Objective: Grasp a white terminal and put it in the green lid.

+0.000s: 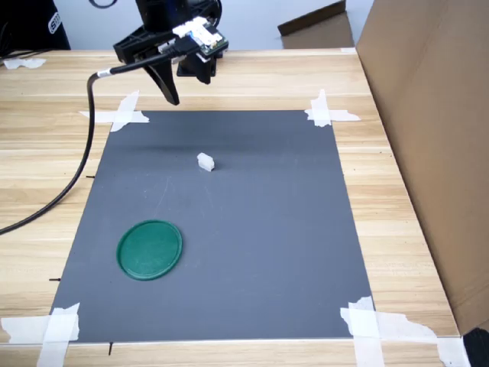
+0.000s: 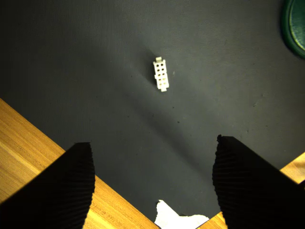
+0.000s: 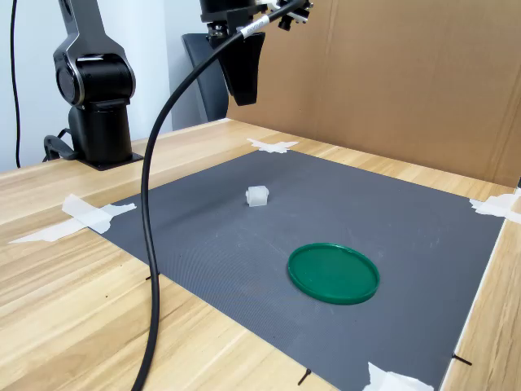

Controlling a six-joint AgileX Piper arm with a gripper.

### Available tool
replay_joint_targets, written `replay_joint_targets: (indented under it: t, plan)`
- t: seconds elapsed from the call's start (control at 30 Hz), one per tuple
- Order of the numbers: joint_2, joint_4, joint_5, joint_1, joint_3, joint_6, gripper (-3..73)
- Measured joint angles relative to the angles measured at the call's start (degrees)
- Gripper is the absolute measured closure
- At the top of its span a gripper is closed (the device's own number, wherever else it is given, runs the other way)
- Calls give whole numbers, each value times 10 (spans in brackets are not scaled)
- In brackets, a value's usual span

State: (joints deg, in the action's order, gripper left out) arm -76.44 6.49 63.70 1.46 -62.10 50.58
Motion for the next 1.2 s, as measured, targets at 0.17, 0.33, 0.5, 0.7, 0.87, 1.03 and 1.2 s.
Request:
replay_joint_targets:
  t: [0.17,0.33,0.5,0.7,0.87,1.03,1.2]
  plan:
    - [-20,-1,0,0,0,10,74]
    - [-38,-19,-5,0,0,81,74]
    - [-64,-50,-27,11,0,105,74]
    - [-91,-76,-33,66,0,82,76]
    - [-107,-83,-22,98,16,41,99]
    - [-97,-137,-88,98,78,40,104]
    - [-80,-141,-119,98,90,38,104]
